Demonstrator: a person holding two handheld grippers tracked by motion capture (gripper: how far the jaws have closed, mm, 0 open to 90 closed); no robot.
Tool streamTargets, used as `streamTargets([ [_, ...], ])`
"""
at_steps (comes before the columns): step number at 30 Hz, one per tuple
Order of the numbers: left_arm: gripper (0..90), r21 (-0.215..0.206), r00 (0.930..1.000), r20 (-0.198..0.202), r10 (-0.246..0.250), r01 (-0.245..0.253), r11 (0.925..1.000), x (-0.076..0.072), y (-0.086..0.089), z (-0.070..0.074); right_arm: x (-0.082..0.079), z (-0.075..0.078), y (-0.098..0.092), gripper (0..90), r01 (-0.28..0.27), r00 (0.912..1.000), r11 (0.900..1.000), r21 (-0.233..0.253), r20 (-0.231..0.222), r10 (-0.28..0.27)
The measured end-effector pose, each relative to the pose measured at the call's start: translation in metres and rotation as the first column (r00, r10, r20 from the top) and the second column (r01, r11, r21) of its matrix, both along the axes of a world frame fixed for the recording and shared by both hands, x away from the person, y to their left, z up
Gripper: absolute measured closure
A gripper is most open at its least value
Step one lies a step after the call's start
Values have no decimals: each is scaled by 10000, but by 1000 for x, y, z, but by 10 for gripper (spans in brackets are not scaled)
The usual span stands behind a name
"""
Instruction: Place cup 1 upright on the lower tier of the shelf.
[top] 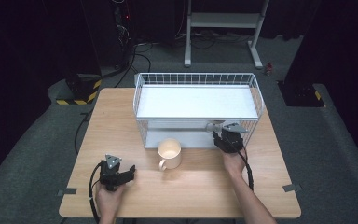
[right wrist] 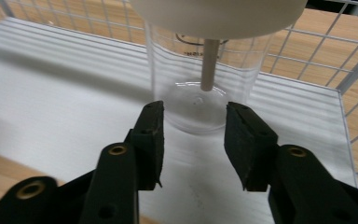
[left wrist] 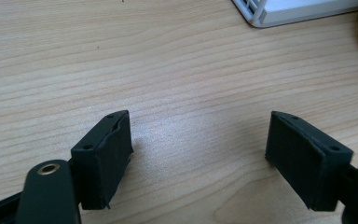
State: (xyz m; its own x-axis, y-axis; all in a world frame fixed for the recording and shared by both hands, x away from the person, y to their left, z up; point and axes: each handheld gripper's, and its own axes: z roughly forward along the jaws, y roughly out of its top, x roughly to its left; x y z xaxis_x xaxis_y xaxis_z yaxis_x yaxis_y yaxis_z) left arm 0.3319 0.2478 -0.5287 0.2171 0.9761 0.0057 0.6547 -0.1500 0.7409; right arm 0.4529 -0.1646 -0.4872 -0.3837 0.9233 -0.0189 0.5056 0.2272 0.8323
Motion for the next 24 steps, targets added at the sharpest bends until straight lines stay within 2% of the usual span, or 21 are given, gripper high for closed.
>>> streamTargets([
  [8,225,1,10000,0,-2,2,10000,0,0,0,-8,6,-7,484,-193,9995,9985,510,-228,205],
  [11,225,0,10000,14,6,-6,10000,0,0,0,-12,8,-11,475,-399,9991,9979,519,-115,405],
  [15,225,-2,10000,14,10,-10,10000,0,0,0,-17,10,-17,454,-473,9987,9961,746,-150,486],
  [24,230,-7,10000,5,12,-12,10000,0,0,0,-27,11,-31,426,-706,9973,9931,936,-123,720],
])
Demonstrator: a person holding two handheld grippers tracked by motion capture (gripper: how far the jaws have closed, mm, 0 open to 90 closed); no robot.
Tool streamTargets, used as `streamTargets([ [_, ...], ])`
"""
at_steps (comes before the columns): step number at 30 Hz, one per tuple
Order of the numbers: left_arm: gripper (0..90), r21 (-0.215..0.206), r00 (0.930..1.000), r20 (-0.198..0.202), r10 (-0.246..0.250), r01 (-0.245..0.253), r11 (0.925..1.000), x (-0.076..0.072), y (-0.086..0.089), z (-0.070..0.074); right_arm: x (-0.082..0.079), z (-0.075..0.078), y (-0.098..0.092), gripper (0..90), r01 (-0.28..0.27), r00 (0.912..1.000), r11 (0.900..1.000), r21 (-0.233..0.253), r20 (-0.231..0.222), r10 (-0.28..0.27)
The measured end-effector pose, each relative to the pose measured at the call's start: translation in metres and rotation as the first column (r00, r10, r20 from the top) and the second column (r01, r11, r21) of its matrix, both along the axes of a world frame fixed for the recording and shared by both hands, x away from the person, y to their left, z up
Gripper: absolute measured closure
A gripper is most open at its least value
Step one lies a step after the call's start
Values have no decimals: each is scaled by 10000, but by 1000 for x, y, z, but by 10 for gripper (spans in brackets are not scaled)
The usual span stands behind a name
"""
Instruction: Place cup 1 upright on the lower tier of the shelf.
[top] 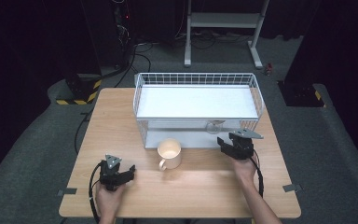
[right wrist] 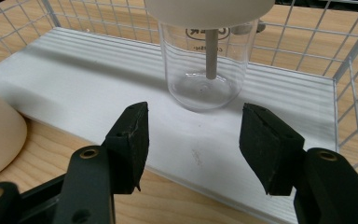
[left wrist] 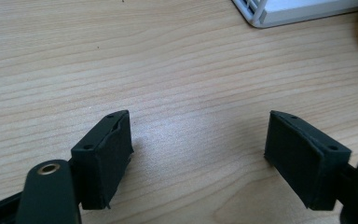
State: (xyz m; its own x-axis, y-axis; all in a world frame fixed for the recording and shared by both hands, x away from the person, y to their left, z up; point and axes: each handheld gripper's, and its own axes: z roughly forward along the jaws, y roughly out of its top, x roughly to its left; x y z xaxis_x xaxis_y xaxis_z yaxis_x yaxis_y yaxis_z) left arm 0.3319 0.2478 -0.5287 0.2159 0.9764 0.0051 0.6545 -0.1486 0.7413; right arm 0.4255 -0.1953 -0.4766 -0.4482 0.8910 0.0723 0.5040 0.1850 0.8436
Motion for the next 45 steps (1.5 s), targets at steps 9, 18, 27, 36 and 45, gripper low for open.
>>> streamTargets([
  [9,229,25,10000,11,15,-15,10000,0,0,0,-15,5,-11,410,-224,9997,9996,182,130,222],
  [18,229,15,10000,15,10,-10,10000,0,0,0,-25,1,-22,395,-360,9993,9987,352,-50,362],
  [27,228,21,10000,9,13,-13,10000,0,0,0,-34,0,-31,380,-469,9989,9983,335,38,468],
  [36,228,23,10000,9,10,-10,10000,0,0,0,-45,-4,-46,338,-342,9994,9978,567,108,336],
  [45,228,25,10000,6,9,-9,10000,0,0,0,-53,-10,-55,312,-298,9996,9985,453,-3,299],
])
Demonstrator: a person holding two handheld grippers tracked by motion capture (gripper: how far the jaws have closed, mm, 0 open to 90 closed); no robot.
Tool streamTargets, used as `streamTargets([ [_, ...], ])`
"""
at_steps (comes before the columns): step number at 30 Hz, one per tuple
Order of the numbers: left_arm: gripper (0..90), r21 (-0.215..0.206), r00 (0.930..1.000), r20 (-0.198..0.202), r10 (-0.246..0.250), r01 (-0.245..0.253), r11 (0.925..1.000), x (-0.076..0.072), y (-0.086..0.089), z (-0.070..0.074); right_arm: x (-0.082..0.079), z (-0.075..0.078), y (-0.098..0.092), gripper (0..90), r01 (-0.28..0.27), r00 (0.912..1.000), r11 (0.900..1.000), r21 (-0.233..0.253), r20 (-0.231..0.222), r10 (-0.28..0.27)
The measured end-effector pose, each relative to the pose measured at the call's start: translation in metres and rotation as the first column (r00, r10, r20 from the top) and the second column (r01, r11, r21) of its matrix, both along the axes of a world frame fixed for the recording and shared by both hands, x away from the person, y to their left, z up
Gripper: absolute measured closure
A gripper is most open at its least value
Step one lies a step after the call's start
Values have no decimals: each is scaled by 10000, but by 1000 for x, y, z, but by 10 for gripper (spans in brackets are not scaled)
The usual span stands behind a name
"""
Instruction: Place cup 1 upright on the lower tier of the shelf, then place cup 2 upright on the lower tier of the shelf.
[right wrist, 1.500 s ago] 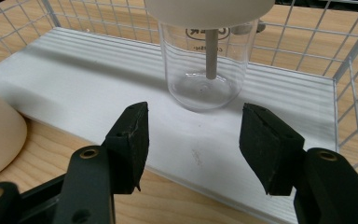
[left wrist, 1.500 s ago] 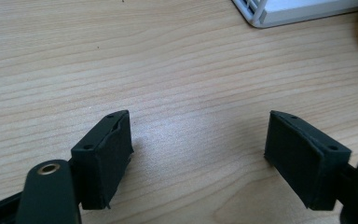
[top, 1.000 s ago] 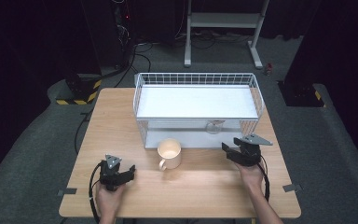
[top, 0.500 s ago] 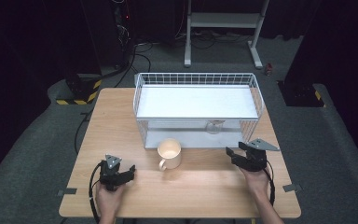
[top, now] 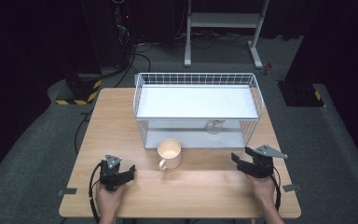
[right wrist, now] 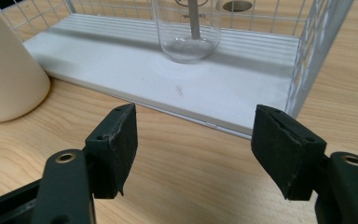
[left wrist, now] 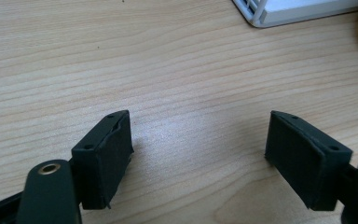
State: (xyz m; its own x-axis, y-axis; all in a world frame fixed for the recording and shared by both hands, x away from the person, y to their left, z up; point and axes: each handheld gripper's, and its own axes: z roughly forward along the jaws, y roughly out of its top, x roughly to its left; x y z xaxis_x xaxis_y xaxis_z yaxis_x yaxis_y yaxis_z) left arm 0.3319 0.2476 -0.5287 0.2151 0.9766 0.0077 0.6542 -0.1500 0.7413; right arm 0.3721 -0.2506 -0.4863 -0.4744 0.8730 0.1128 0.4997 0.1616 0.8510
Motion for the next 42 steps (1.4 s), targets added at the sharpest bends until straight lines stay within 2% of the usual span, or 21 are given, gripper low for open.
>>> streamTargets([
  [2,228,-6,10000,1,3,-3,10000,0,0,0,-3,0,-2,304,64,9999,10000,41,-82,-64],
  [7,228,-9,10000,7,-6,6,10000,0,0,0,-9,-5,-9,290,94,9999,9997,-232,-37,-95],
  [10,227,-20,10000,5,-7,7,10000,0,0,0,-13,-11,-13,285,187,9996,9993,-330,-199,-194],
  [20,222,-25,10000,-5,-25,25,10000,0,0,0,-22,-26,-24,300,477,9973,9927,-1111,-503,-535],
  [23,221,-19,10000,-17,-18,18,10000,0,0,0,-23,-27,-25,299,550,9959,9923,-1105,-657,-626],
  [27,220,-25,10000,-24,-28,28,10000,0,0,0,-21,-31,-24,290,449,9955,9878,-1494,-758,-567],
  [32,192,-26,9998,-63,-175,175,9998,1,0,0,-23,-35,-26,274,310,9924,9859,-1644,-1123,-499],
  [33,181,-42,9998,-36,-175,174,9998,1,-1,0,-22,-36,-27,274,216,9933,9830,-1823,-1077,-418],
  [34,173,-32,9998,-60,-200,200,9998,2,-1,0,-22,-36,-26,267,230,9914,9815,-1902,-1225,-469],
  [38,157,-29,9998,-104,-155,155,9999,2,-2,-1,-21,-37,-25,236,94,9894,9784,-2064,-1399,-390],
  [39,151,-9,9998,-135,-136,136,9999,2,-3,0,-22,-37,-24,231,24,9905,9755,-2202,-1335,-325],
  [42,146,33,9997,-157,-198,199,9998,1,-4,0,-21,-37,-24,216,46,9896,9760,-2179,-1390,-357],
])
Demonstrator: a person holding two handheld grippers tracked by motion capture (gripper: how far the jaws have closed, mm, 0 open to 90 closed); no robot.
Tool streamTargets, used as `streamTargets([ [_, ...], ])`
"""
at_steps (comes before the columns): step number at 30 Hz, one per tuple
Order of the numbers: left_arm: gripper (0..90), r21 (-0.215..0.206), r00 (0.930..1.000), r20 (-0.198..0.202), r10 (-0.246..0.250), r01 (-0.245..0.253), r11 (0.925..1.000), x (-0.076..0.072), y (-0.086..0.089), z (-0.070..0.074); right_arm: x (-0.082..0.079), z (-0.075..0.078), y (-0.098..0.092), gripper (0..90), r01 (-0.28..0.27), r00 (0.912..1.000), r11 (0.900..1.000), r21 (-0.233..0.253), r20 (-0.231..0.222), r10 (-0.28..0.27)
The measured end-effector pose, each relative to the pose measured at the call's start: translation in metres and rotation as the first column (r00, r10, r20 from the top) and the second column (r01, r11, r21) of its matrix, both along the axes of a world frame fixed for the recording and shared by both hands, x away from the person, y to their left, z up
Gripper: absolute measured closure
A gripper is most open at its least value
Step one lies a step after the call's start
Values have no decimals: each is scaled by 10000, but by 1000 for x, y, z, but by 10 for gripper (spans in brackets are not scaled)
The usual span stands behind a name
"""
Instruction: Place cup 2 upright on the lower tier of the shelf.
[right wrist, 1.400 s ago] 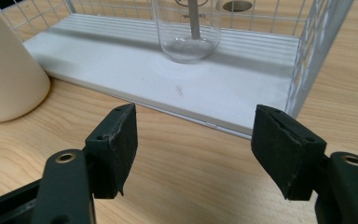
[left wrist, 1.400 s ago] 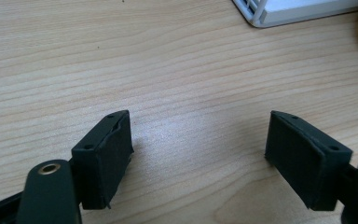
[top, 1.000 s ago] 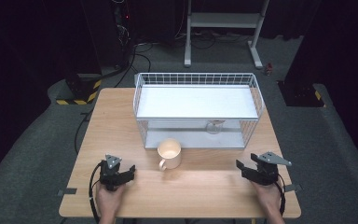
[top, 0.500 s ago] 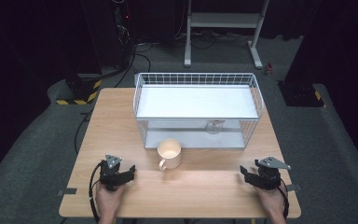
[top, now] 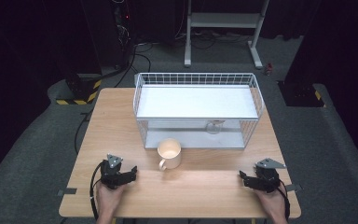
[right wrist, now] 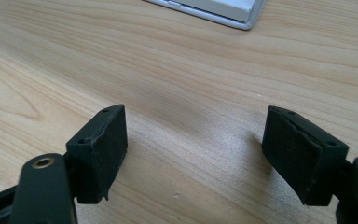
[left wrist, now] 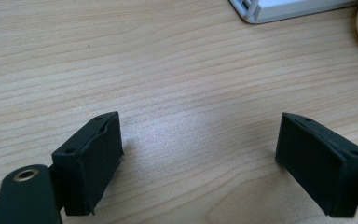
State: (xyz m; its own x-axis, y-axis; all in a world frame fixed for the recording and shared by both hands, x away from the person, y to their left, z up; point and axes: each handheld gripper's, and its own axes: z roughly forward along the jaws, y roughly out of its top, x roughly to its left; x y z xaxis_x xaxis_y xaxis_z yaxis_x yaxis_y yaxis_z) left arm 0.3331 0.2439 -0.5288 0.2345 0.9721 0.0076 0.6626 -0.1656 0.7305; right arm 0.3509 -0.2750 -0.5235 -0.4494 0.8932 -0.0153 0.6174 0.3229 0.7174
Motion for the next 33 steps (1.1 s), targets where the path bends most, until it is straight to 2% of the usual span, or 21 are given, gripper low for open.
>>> streamTargets([
  [4,117,-234,9997,-78,-216,214,9995,-3,-2,1,1,0,1,207,43,10000,10000,-36,7,-43],
  [10,96,-512,9974,82,-714,717,9961,-12,-12,9,1,0,1,204,77,10000,10000,-37,-7,-77],
  [16,68,-503,9898,77,-1421,1423,9885,-20,-28,12,1,0,1,200,111,9999,9999,-31,-32,-111],
  [20,56,-651,9850,85,-1721,1723,9829,-25,-39,14,1,0,1,187,155,9999,9999,4,-62,-155],
  [24,51,-622,9782,177,-2071,2078,9762,-28,-50,18,1,0,1,185,156,9999,9999,3,-72,-156],
  [28,49,-479,9694,207,-2447,2454,9682,-25,-61,22,1,0,1,185,158,9998,9999,2,-73,-158],
  [33,46,-523,9641,322,-2637,2651,9628,-19,-77,26,1,0,1,185,164,9998,9999,-1,-64,-164],
])
